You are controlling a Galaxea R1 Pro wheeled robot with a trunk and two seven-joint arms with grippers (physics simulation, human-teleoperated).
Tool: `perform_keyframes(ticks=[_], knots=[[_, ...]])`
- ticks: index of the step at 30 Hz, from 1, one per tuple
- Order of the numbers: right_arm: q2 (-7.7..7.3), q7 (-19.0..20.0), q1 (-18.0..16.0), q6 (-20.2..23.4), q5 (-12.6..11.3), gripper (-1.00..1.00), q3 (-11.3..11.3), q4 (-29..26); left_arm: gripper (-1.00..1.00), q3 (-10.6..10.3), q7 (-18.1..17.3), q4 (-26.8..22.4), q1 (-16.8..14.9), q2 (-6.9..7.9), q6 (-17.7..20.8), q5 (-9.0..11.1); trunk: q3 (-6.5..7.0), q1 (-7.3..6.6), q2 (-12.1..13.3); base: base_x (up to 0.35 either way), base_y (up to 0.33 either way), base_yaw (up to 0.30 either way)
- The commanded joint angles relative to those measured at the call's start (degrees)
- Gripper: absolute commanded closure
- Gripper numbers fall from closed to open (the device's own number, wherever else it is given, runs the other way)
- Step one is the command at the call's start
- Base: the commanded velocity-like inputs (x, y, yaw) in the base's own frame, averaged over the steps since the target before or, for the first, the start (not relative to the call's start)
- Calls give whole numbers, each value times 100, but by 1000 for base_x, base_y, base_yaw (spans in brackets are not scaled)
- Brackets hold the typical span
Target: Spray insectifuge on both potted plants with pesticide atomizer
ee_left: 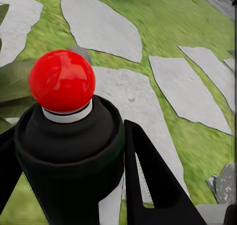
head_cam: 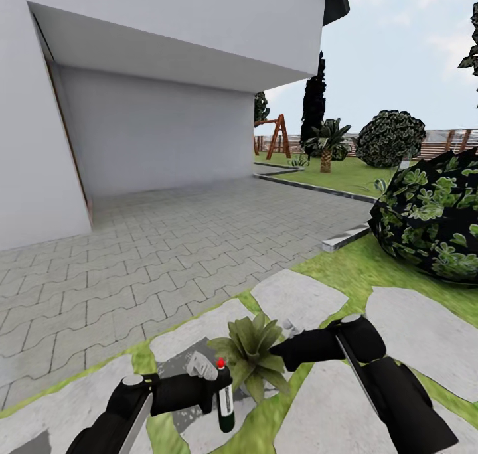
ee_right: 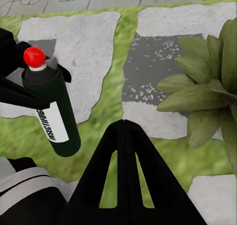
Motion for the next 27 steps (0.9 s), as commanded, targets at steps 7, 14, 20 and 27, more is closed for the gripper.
perform_keyframes(ticks=[7,14,20,27], knots=[[6,61,-9,16,46,100,20,31,100,-149,-75,84,-4,-207,69,21,-6,-1,-3,0,0,0],[58,69,-8,16,36,100,33,34,100,-414,-68,107,-7,-334,96,11,-6,-1,-3,0,0,0],[148,73,-2,16,38,100,285,35,100,-438,-21,109,-12,-437,110,-36,-6,-1,-3,0,0,0],[160,73,-5,16,43,100,415,35,100,-431,-41,107,-12,-429,96,-58,-6,-1,-3,0,0,0]])
